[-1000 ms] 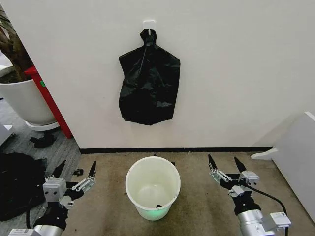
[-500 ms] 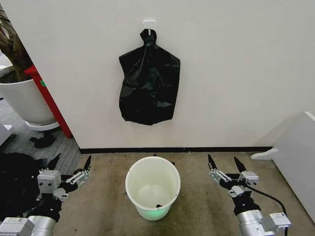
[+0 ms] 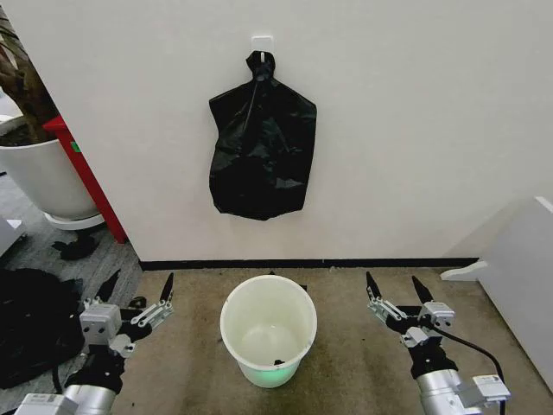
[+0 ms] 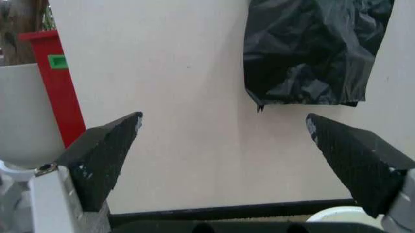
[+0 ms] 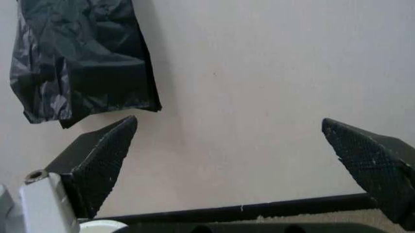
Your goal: Place the garbage bag over the trash bin.
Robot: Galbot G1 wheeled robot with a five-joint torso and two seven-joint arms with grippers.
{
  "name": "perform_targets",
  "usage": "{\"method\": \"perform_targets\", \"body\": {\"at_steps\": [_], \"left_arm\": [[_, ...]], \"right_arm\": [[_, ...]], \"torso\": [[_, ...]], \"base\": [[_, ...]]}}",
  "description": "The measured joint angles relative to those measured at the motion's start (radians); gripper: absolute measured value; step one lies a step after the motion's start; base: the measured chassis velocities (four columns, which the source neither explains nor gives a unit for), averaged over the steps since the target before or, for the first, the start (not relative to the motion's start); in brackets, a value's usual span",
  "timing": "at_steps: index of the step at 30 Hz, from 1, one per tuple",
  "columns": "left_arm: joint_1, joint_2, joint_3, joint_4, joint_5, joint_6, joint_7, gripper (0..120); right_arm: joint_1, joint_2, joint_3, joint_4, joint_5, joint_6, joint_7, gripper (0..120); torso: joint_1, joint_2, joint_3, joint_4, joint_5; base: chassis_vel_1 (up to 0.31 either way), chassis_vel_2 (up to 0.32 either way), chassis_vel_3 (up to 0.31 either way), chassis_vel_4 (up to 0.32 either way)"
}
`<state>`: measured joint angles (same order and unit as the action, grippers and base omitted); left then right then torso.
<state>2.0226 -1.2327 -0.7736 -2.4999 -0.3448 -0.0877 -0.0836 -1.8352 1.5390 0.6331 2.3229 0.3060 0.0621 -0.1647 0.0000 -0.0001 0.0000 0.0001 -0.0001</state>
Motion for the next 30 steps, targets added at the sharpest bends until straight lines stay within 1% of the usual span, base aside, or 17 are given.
{"method": "perform_targets", "body": {"at_steps": [2,4,5,6,8,10,16,17,18,20,22,23,30], "left_arm": [[-0.001,0.002,-0.013,0.000,-0.011,0.001,0.000,100],[-0.008,0.011,-0.054,0.000,-0.043,0.006,-0.001,100],[-0.012,0.017,-0.068,0.000,-0.059,0.009,0.000,100],[-0.019,0.028,-0.095,0.000,-0.084,0.014,0.000,100],[-0.020,0.031,-0.103,0.000,-0.091,0.016,0.000,100],[-0.021,0.032,-0.107,0.000,-0.095,0.017,0.000,100],[-0.016,0.028,-0.102,0.000,-0.089,0.015,0.001,100],[0.001,0.012,-0.079,0.000,-0.066,0.002,0.007,100],[0.013,0.001,-0.065,0.000,-0.053,-0.005,0.011,100],[0.028,-0.012,-0.046,0.000,-0.032,-0.017,0.017,100],[0.030,-0.014,-0.044,0.000,-0.029,-0.018,0.017,100],[0.031,-0.014,-0.043,0.000,-0.028,-0.019,0.017,100],[0.031,-0.015,-0.041,0.000,-0.026,-0.021,0.018,100]], "right_arm": [[-0.001,0.001,0.000,0.000,0.000,0.001,0.000,100],[-0.003,0.002,0.000,0.000,0.000,0.003,0.000,100],[-0.003,0.002,0.000,0.000,0.000,0.004,-0.001,100],[-0.004,0.004,0.000,0.000,-0.001,0.006,-0.001,100],[-0.004,0.005,0.000,-0.002,-0.001,0.007,-0.001,100],[-0.004,0.006,-0.001,-0.003,-0.003,0.010,-0.001,100],[-0.004,0.008,-0.001,-0.005,-0.004,0.012,-0.003,100],[-0.004,0.009,-0.002,-0.007,-0.004,0.013,-0.003,100],[-0.004,0.010,-0.002,-0.008,-0.005,0.014,-0.004,100],[-0.004,0.011,-0.003,-0.010,-0.006,0.017,-0.006,100],[-0.004,0.011,-0.004,-0.011,-0.007,0.018,-0.006,100],[-0.004,0.012,-0.004,-0.011,-0.007,0.018,-0.006,100],[-0.004,0.013,-0.004,-0.011,-0.007,0.020,-0.007,100]], "torso": [[0.000,0.000,0.000,0.0001,0.0000],[0.000,0.000,0.000,-0.0003,0.0003],[0.000,0.000,0.000,0.0003,-0.0001],[0.000,0.000,0.000,-0.0003,0.0000],[0.000,0.000,0.000,0.0000,0.0003],[0.000,0.000,0.000,0.0000,-0.0002],[0.000,0.000,0.000,-0.0002,0.0001],[0.000,0.000,0.000,-0.0006,0.0001],[0.000,0.000,0.000,0.0002,-0.0001],[0.000,0.000,0.000,0.0001,0.0003],[0.000,0.000,0.000,0.0003,0.0003],[0.000,0.000,0.000,-0.0002,0.0001],[0.000,0.000,0.000,0.0000,0.0001]], "base": [[0.000,0.000,0.000,0.000],[0.000,0.000,0.000,0.000],[0.000,0.000,0.000,0.000],[0.000,0.000,0.000,0.000],[0.000,0.000,0.000,0.000],[0.000,0.000,0.000,0.000],[0.000,0.000,0.000,0.000],[0.000,0.000,0.000,0.000],[0.000,0.000,0.000,0.000],[0.000,0.000,0.000,0.000],[0.000,0.000,0.000,0.000],[0.000,0.000,0.000,0.000],[0.000,0.000,0.000,0.000]]}}
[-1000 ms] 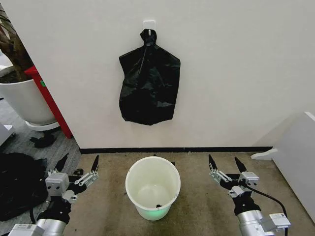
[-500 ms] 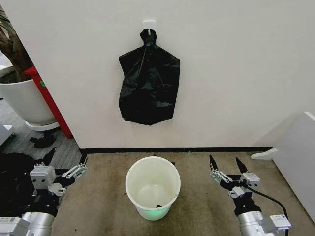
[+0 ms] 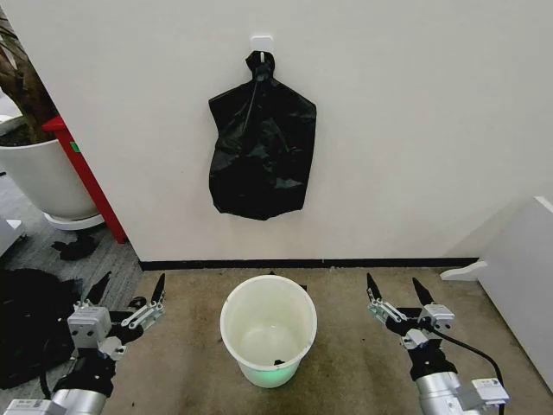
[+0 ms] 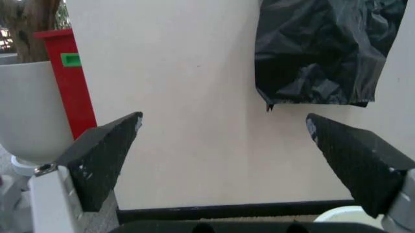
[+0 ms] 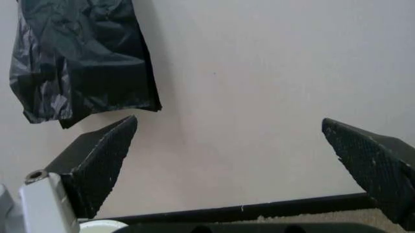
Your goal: Place the garbage bag over the trash bin.
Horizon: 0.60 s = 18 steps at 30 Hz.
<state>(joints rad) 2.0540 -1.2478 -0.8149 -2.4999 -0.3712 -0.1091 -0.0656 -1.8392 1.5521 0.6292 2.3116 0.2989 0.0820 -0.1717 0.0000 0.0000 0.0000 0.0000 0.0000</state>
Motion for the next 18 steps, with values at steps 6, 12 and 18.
{"method": "perform_targets", "body": {"at_steps": [6,12,18], "left_arm": [[0.000,0.000,0.001,0.000,0.000,-0.002,0.001,100],[0.006,-0.013,0.012,0.000,0.017,-0.065,0.022,100],[0.026,-0.032,0.013,0.000,0.034,-0.128,0.047,100]], "right_arm": [[-0.001,0.001,0.000,-0.001,0.000,0.004,-0.001,100],[-0.002,0.004,0.000,-0.002,-0.001,0.007,-0.003,100],[-0.006,0.006,0.001,-0.007,-0.004,0.014,-0.006,100]], "torso": [[0.000,0.000,0.000,0.0000,0.0000],[0.000,0.000,0.000,-0.0001,-0.0001],[0.000,0.000,0.000,0.0000,0.0000]], "base": [[0.000,0.000,0.000,0.000],[0.000,0.000,0.000,0.000],[0.000,0.000,0.000,0.000]]}}
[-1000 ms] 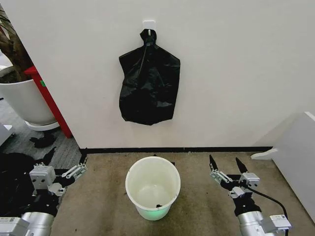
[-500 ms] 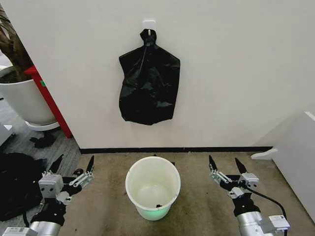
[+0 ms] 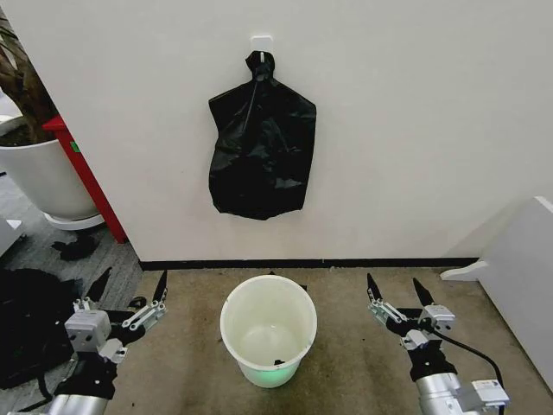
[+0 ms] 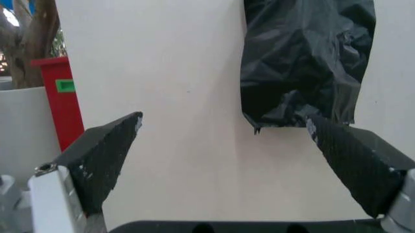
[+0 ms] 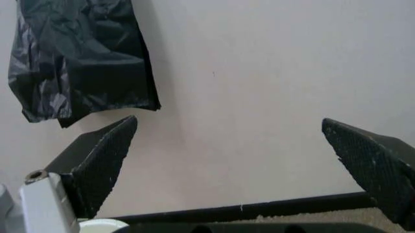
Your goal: Place the garbage bag over the trash bin.
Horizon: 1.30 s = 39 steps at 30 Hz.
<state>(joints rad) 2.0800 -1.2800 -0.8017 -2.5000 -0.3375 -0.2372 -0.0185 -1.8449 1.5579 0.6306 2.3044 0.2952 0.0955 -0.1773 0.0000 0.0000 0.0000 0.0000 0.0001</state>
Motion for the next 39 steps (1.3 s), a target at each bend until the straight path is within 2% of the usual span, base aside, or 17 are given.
{"method": "perform_targets", "body": {"at_steps": [6,10,15,19,23,27,31,33,34,38,39], "left_arm": [[-0.009,0.013,-0.005,0.000,-0.006,0.017,-0.011,100],[-0.008,0.025,-0.012,0.000,-0.035,0.123,-0.049,100],[-0.021,0.052,-0.033,0.000,-0.094,0.188,-0.063,100],[-0.031,0.071,-0.094,0.000,-0.157,0.182,-0.028,100],[-0.020,0.079,-0.181,0.000,-0.226,0.127,0.045,100],[0.006,0.061,-0.189,0.000,-0.249,0.102,0.084,100],[0.042,0.031,-0.155,0.000,-0.201,0.050,0.120,100],[0.049,0.019,-0.137,0.000,-0.169,0.032,0.114,100],[0.049,0.019,-0.137,0.000,-0.169,0.032,0.114,100],[0.052,0.002,-0.112,0.000,-0.106,0.017,0.060,100],[0.052,0.002,-0.112,0.000,-0.106,0.017,0.060,100]], "right_arm": [[0.000,0.002,-0.004,-0.001,-0.004,0.001,-0.001,100],[0.001,0.001,-0.003,0.000,-0.005,0.001,-0.001,100],[0.000,-0.001,-0.001,0.000,-0.004,0.002,-0.001,100],[-0.002,-0.003,0.000,0.001,-0.002,0.002,-0.001,100],[0.000,-0.013,0.001,0.006,0.017,-0.002,-0.004,100],[0.024,-0.032,-0.008,0.016,0.067,-0.042,0.003,100],[0.106,-0.106,-0.065,0.032,0.220,-0.139,0.079,100],[0.174,-0.175,-0.098,0.057,0.386,-0.201,0.149,100],[0.174,-0.175,-0.098,0.057,0.386,-0.201,0.149,100],[0.326,-0.280,-0.126,0.088,0.768,-0.261,0.249,100],[0.326,-0.280,-0.126,0.088,0.768,-0.261,0.249,100]], "torso": [[0.000,0.000,0.000,-0.0001,-0.0001],[0.000,0.000,0.000,0.0001,-0.0001],[0.000,0.000,0.000,0.0000,-0.0002],[0.000,0.000,0.000,-0.0001,-0.0002],[0.000,0.000,0.000,-0.0002,-0.0001],[0.000,0.000,0.000,-0.0002,-0.0002],[0.000,0.000,0.000,-0.0001,0.0002],[0.000,0.000,0.000,0.0001,0.0001],[0.000,0.000,0.000,0.0001,0.0001],[0.000,0.000,0.000,0.0000,0.0000],[0.000,0.000,0.000,0.0000,0.0000]], "base": [[0.000,0.000,0.000,0.000],[0.000,0.000,0.000,0.000],[0.000,0.000,0.000,0.000],[0.000,0.000,0.000,0.000],[0.000,0.000,0.000,0.000],[0.000,0.000,0.000,0.000],[0.000,0.000,0.000,0.000],[0.000,0.000,0.000,0.000],[0.000,0.000,0.000,0.000],[0.000,0.000,0.000,0.000],[0.000,0.000,0.000,0.000]]}}
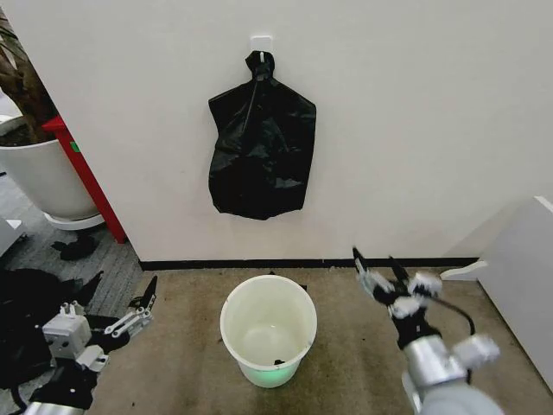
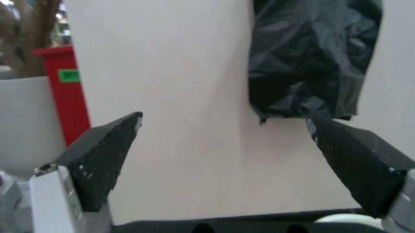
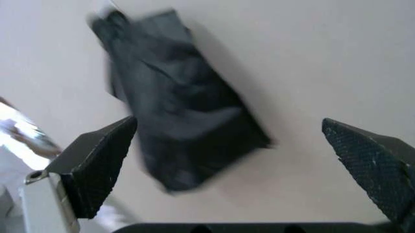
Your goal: Place the garbage bag over the trash bin.
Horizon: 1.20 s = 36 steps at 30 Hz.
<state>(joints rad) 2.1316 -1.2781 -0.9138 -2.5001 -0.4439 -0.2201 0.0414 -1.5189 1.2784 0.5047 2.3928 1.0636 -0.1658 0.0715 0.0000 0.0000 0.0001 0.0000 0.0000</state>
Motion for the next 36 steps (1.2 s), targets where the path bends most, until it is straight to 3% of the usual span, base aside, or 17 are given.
{"method": "perform_targets", "body": {"at_steps": [6,13,16,18,21,36], "left_arm": [[0.022,0.010,0.012,0.000,0.041,0.018,-0.052,100],[0.043,-0.005,0.006,0.000,0.048,0.032,-0.062,100],[0.044,-0.009,0.007,0.000,0.052,0.032,-0.061,100],[0.042,-0.017,0.008,0.000,0.063,0.033,-0.060,100],[0.036,-0.033,0.011,0.000,0.075,0.031,-0.059,100],[0.030,-0.091,0.022,0.000,0.102,0.024,-0.054,100]], "right_arm": [[0.245,-0.045,-0.122,-0.017,0.403,-0.012,0.166,100],[0.555,0.011,-0.269,-0.119,0.569,0.029,0.335,100],[0.606,0.022,-0.284,-0.146,0.587,0.033,0.356,100],[0.768,0.061,-0.326,-0.232,0.610,0.049,0.390,100],[0.895,0.103,-0.350,-0.305,0.622,0.065,0.414,100],[1.177,0.234,-0.442,-0.492,0.556,0.126,0.528,100]], "torso": [[0.000,0.000,0.000,-0.0002,0.0000],[0.000,0.000,0.000,0.0002,-0.0001],[0.000,0.000,0.000,-0.0001,-0.0001],[0.000,0.000,0.000,0.0002,-0.0002],[0.000,0.000,0.000,0.0001,-0.0004],[0.000,0.000,0.000,0.0000,-0.0002]], "base": [[0.000,0.000,0.000,0.000],[0.000,0.000,0.000,0.000],[0.000,0.000,0.000,0.000],[0.000,0.000,0.000,0.000],[0.000,0.000,0.000,0.000],[0.000,0.000,0.000,0.000]]}}
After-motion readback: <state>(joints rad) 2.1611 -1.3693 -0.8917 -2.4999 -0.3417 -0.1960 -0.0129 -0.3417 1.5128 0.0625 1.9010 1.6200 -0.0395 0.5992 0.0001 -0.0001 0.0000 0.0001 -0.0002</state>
